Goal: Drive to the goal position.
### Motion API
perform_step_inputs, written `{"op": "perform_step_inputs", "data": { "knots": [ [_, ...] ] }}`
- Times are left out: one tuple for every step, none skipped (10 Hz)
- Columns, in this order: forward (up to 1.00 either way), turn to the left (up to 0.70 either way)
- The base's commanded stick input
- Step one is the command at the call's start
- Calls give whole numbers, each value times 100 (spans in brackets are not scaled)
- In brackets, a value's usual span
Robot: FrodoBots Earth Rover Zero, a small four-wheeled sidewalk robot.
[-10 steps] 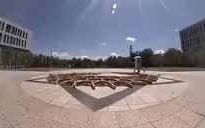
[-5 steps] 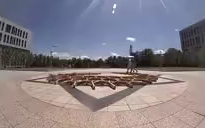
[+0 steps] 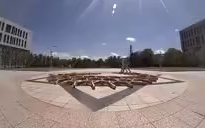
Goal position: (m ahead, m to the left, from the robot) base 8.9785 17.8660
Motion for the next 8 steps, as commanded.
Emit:
{"op": "perform_step_inputs", "data": {
  "knots": [
    [6,0],
    [7,0],
    [6,0],
    [6,0],
    [6,0],
    [7,0],
    [6,0],
    [6,0]
  ]
}}
